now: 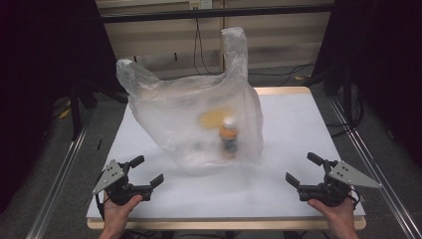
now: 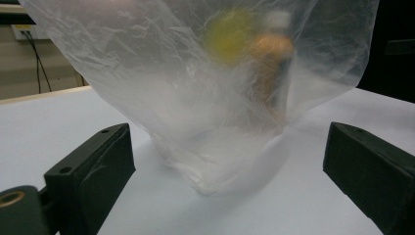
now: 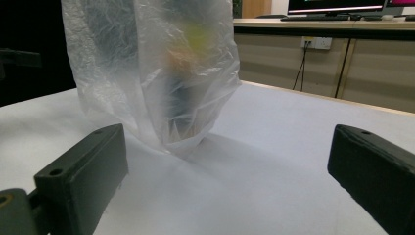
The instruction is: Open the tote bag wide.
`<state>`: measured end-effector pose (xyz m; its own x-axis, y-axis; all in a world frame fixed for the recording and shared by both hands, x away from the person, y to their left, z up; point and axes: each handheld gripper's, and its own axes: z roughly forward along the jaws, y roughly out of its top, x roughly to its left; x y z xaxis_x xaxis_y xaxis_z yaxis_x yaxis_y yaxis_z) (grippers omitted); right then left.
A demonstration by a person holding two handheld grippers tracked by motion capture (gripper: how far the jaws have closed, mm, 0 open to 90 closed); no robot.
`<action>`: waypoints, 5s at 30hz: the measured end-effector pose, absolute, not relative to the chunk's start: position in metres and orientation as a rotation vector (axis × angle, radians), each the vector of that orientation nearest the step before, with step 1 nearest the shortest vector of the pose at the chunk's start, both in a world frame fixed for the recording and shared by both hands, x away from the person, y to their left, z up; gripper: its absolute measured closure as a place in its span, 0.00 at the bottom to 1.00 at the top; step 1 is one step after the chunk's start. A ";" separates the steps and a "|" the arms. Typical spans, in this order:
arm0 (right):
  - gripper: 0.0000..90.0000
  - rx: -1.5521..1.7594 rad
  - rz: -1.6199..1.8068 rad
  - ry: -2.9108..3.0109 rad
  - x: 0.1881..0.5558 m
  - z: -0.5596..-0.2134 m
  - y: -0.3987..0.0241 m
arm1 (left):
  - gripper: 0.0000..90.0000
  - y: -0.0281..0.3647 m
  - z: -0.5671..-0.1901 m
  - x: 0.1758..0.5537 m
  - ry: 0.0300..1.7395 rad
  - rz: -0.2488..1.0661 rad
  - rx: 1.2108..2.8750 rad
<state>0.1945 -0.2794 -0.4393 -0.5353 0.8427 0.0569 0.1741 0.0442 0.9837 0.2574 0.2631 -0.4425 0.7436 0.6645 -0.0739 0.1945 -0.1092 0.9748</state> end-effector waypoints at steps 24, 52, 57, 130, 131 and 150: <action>0.58 1.023 1.580 1.851 0.204 -0.438 -0.283 | 0.52 0.263 -0.441 0.260 0.651 0.359 1.714; 1.00 0.935 1.737 2.041 0.236 -0.406 -0.256 | 1.00 0.238 -0.425 0.271 0.571 0.224 1.755; 1.00 0.911 1.758 2.046 0.244 -0.398 -0.248 | 1.00 0.235 -0.421 0.277 0.556 0.223 1.767; 1.00 0.706 1.824 2.162 0.381 -0.286 -0.168 | 1.00 0.166 -0.318 0.400 0.470 0.198 1.702; 1.00 0.711 1.823 2.168 0.380 -0.290 -0.168 | 1.00 0.165 -0.320 0.400 0.464 0.192 1.700; 1.00 0.803 1.759 2.260 0.361 -0.355 -0.185 | 1.00 0.132 -0.364 0.394 0.436 0.088 1.763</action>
<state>0.3606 -0.1854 -0.3545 -0.8414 0.5059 0.1902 0.3085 0.1604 0.9376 0.3945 0.1315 -0.3641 0.9257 0.3359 -0.1742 0.2425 -0.1731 0.9546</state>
